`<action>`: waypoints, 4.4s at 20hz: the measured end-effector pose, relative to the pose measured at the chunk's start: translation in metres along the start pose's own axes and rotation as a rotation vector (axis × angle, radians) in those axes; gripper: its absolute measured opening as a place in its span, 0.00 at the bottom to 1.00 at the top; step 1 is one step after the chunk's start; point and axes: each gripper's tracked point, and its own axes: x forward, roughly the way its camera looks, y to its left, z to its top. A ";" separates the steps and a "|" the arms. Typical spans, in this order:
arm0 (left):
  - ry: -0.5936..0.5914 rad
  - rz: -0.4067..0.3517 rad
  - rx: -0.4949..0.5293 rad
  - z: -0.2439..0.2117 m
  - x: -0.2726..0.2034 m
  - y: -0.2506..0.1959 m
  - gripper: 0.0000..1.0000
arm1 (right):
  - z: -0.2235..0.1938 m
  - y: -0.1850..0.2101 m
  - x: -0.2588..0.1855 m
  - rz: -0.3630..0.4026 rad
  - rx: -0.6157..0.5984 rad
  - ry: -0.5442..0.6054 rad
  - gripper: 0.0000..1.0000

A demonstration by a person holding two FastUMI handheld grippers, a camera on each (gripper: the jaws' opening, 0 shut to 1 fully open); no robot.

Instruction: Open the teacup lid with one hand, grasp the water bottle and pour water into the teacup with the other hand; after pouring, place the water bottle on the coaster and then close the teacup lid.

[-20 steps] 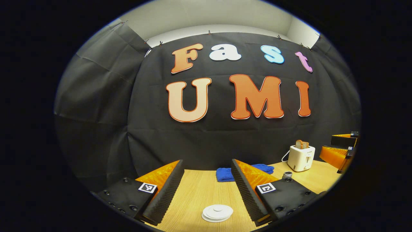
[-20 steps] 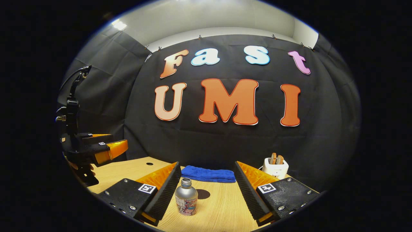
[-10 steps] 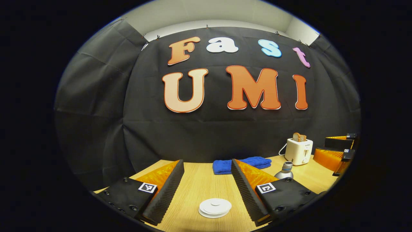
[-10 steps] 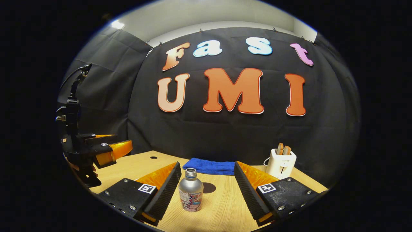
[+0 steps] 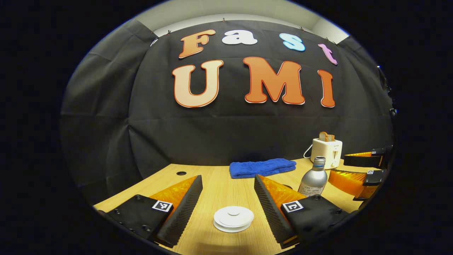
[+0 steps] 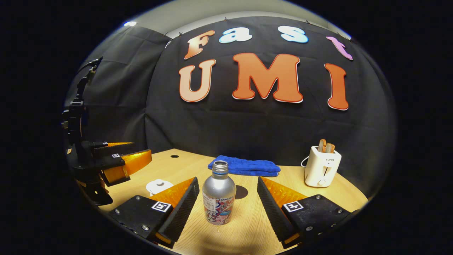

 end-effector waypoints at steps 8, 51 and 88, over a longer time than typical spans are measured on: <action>0.077 -0.037 -0.005 -0.038 0.015 -0.004 0.97 | -0.036 0.011 0.025 0.033 -0.008 0.094 0.98; 0.069 0.047 -0.014 -0.041 0.027 0.043 0.26 | -0.023 0.003 0.050 -0.059 -0.485 0.125 0.78; 0.054 0.176 -0.099 -0.058 -0.027 0.158 0.27 | 0.000 0.080 0.108 -0.146 -1.644 -0.132 0.76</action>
